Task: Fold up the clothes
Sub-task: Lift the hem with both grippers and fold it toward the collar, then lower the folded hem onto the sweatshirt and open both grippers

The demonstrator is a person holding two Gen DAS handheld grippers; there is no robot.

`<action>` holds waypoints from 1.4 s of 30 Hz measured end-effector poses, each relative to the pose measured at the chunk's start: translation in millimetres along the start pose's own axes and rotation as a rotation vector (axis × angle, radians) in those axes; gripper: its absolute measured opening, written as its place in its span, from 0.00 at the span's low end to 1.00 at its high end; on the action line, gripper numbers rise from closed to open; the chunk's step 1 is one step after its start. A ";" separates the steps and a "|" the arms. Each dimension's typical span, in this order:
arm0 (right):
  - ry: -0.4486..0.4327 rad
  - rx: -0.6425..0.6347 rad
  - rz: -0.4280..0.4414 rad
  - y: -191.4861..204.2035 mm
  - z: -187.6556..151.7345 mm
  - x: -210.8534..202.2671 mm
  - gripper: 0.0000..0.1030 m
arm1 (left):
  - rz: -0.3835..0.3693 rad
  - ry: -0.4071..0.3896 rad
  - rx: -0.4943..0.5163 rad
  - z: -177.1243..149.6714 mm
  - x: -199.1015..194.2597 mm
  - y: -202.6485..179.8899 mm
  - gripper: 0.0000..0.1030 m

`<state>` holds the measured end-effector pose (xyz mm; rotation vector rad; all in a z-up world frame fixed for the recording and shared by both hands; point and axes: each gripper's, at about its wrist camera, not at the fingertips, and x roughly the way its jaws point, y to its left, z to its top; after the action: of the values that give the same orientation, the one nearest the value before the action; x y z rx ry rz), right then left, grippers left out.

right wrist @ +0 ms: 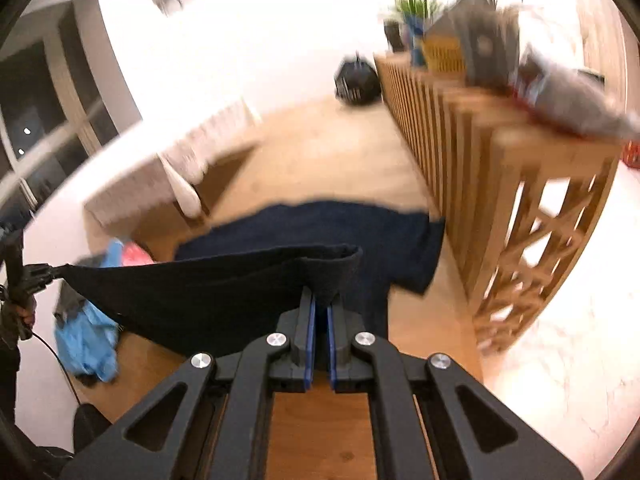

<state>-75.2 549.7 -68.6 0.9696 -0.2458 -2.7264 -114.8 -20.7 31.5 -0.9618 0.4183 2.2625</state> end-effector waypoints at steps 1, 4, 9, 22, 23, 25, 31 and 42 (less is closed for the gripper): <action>-0.011 -0.008 0.002 3.3 5.9 -8.1 0.05 | 0.003 -0.019 0.002 5.6 -11.5 0.0 0.04; -0.035 -0.041 -0.010 14.9 22.9 -24.3 0.05 | 0.019 -0.052 0.028 16.1 -33.1 -5.9 0.04; 0.009 -0.075 -0.015 28.3 9.4 -32.4 0.05 | -0.001 -0.021 0.060 -7.3 -42.4 -21.0 0.03; 0.535 0.098 -0.092 -12.1 -218.6 29.3 0.05 | -0.242 0.475 -0.019 -216.9 40.2 -70.3 0.03; 0.594 0.091 -0.115 -13.4 -229.7 35.9 0.05 | -0.253 0.541 -0.019 -233.9 49.6 -72.4 0.03; 0.715 0.085 -0.174 -18.7 -247.2 44.1 0.08 | -0.259 0.650 -0.027 -260.0 59.1 -71.0 0.03; 0.756 0.039 -0.300 -23.8 -229.2 29.7 0.18 | -0.208 0.608 -0.011 -234.0 55.4 -51.9 0.03; 0.791 -0.087 -0.149 9.3 -224.8 128.1 0.23 | -0.304 0.636 0.188 -215.3 160.0 -106.4 0.06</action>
<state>-26.6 487.8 -315.2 1.9782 0.0951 -2.2077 -15.4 18.8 -236.6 -1.5205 0.6856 1.5816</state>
